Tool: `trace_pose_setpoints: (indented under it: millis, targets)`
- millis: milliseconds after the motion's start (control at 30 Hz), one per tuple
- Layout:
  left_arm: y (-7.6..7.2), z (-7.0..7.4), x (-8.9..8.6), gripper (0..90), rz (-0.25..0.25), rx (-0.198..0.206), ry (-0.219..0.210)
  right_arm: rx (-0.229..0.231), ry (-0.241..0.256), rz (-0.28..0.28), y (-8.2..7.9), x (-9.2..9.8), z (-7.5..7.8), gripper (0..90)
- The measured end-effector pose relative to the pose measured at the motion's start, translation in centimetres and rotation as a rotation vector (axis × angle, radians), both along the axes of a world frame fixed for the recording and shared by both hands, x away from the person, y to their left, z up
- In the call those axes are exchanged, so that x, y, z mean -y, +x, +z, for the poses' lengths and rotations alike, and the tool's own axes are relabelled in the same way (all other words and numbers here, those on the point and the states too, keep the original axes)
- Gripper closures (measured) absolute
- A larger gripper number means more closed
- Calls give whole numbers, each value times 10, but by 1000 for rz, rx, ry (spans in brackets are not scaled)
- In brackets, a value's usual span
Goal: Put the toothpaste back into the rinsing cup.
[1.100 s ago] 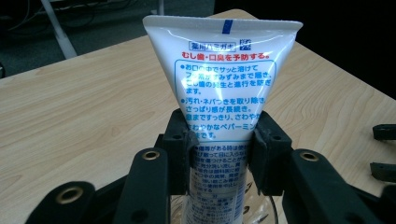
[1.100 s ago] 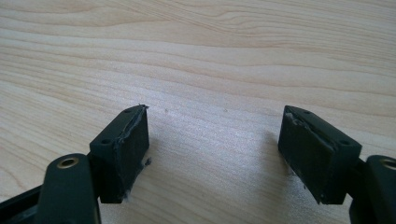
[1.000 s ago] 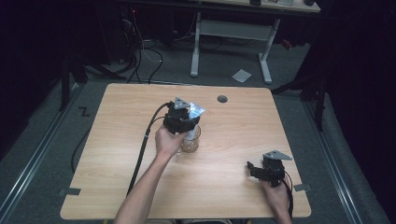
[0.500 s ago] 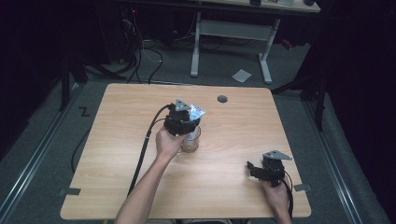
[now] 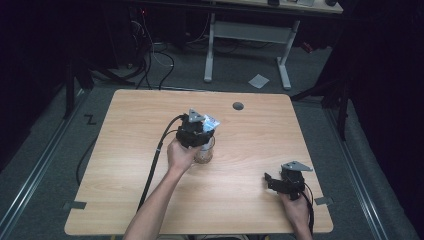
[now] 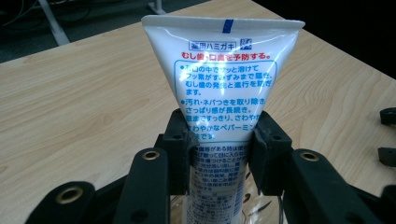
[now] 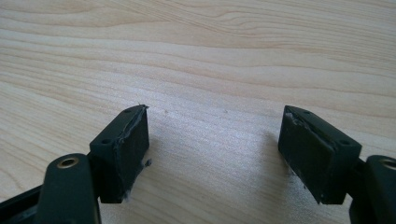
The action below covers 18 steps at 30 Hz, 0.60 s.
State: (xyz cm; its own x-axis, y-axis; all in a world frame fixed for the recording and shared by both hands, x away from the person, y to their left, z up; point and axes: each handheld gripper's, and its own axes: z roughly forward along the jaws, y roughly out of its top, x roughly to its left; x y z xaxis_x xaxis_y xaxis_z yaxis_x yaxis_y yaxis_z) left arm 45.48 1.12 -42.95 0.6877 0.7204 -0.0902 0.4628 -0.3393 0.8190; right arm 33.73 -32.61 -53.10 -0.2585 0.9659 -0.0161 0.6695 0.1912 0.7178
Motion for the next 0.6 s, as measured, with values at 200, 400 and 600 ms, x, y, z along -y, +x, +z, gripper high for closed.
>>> trace_pose_setpoints:
  millis: [200, 400, 600]
  targets:
    - [0, -2, 1, 635, -1, 4, 9, 0, -1, 0, 0, 0, 0, 245]
    - [0, -3, -1, 635, 3, 2, 10, 0, 0, 1, 0, 0, 0, 246]
    - [-1, -5, -1, 634, 1, 2, 15, 0, -1, 1, 0, 0, 0, 245]
